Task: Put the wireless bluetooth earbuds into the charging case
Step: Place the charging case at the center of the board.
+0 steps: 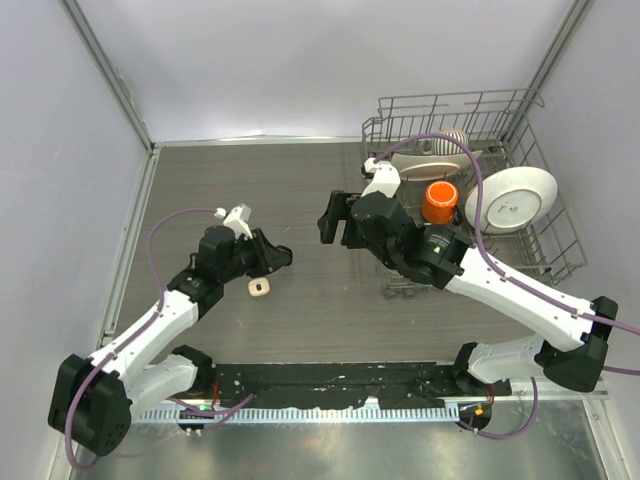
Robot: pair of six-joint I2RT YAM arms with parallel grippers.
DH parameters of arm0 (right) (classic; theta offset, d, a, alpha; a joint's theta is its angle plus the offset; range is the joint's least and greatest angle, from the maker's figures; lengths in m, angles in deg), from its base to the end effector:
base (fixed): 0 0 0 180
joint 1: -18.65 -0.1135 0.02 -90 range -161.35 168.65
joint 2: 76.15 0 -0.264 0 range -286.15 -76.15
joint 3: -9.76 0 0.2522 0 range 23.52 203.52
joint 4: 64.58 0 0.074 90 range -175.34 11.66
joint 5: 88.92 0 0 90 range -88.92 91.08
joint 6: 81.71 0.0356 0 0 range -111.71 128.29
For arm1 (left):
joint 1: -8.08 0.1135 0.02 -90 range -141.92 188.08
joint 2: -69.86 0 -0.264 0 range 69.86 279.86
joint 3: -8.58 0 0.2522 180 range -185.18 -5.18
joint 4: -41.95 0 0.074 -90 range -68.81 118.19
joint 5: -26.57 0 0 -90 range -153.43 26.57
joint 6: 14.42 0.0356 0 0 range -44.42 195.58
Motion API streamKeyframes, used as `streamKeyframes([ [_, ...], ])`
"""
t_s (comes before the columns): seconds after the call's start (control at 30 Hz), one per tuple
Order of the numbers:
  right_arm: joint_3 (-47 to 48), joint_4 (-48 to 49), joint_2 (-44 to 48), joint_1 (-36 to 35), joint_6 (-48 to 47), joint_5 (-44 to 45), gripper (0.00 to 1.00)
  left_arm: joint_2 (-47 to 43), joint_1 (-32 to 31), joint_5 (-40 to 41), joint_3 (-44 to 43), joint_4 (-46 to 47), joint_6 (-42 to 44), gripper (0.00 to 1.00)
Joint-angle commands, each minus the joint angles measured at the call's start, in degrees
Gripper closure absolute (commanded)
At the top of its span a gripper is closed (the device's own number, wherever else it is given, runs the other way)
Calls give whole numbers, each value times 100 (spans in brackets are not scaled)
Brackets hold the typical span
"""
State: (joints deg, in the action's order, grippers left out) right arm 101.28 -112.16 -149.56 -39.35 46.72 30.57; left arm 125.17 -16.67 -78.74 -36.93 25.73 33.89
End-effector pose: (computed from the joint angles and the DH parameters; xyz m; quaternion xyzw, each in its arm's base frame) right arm 0.1610 0.2245 0.3933 -0.0155 0.8449 0.2170 0.4887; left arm 0.1919 -0.0988 0.2401 -0.0540 0.8418 -0.3822 0.3773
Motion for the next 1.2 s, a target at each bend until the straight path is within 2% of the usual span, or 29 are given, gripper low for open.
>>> streamKeyframes([
  [0.0,20,262,344,8,208,127,15,497,-82,414,-103,220,-269,94],
  [0.23,-94,254,380,16,208,179,15,1420,-293,538,-227,631,-383,89],
  [0.6,-76,157,345,60,155,109,15,2554,-363,310,-139,1264,-612,82],
  [0.77,-76,157,344,78,155,83,15,2783,-381,257,-121,1345,-612,72],
  [0.87,-76,157,327,87,138,39,15,2749,-372,213,-139,1239,-542,54],
  [1.17,38,122,292,87,120,12,15,2643,-372,335,-165,905,-410,48],
])
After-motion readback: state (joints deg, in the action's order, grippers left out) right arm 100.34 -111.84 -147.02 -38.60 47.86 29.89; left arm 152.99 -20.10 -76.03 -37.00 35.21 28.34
